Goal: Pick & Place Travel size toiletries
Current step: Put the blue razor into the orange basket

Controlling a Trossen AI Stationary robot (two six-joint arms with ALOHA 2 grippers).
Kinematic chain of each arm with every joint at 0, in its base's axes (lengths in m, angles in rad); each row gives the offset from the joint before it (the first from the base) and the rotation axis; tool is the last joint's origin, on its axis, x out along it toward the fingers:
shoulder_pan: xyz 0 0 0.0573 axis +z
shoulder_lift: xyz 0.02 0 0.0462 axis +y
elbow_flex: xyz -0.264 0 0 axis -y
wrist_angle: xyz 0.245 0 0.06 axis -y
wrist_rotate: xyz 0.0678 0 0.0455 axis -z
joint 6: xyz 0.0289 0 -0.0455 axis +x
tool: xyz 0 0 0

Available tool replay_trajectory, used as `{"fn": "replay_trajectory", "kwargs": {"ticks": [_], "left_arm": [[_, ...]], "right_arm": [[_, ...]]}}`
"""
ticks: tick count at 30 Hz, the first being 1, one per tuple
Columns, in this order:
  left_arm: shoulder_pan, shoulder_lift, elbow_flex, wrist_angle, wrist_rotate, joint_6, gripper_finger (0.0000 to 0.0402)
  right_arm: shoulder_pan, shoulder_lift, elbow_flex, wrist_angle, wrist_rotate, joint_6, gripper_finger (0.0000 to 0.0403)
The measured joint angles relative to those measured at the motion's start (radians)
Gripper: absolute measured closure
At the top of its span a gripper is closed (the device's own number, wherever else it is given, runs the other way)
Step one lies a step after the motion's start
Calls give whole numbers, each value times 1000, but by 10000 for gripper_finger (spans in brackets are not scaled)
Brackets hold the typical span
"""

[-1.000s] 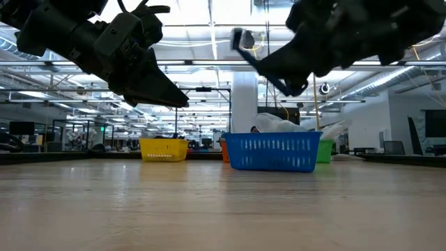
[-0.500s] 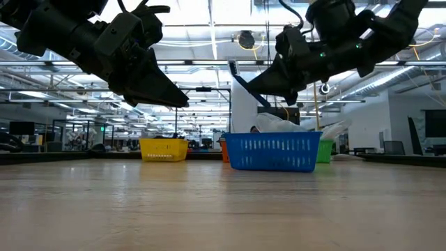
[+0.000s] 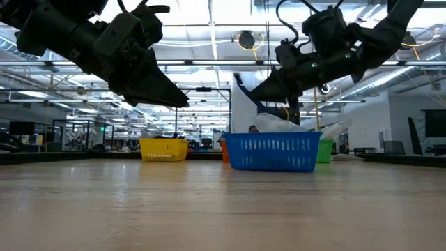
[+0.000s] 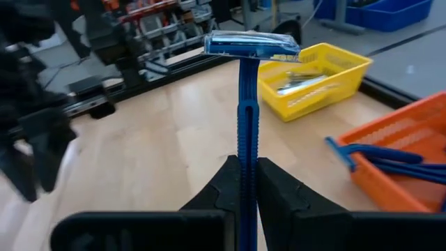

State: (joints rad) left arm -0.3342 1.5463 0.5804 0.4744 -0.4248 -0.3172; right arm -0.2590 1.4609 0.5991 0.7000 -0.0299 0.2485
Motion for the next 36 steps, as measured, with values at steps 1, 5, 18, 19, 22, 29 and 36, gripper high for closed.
{"fn": "replay_trajectory", "kwargs": {"ticks": [1, 5, 18, 19, 22, 29, 36], "left_arm": [[0, 0, 0, 0, 0, 0, 350], [0, 0, 0, 0, 0, 0, 350], [0, 0, 0, 0, 0, 0, 350], [0, 0, 0, 0, 0, 0, 350], [0, 0, 0, -1, 0, 0, 350], [0, 0, 0, 0, 0, -1, 350], [0, 0, 0, -1, 0, -1, 350]], "right_arm": [[-9, 0, 0, 1, 0, 0, 385], [-40, 0, 0, 8, 1, 0, 385], [-124, 0, 0, -1, 58, -3, 385], [-132, 0, 0, -1, 58, -3, 385], [-154, 0, 0, -1, 56, -1, 385], [-196, 0, 0, -2, 55, -2, 385], [-232, 0, 1, -17, 55, -3, 385]]}}
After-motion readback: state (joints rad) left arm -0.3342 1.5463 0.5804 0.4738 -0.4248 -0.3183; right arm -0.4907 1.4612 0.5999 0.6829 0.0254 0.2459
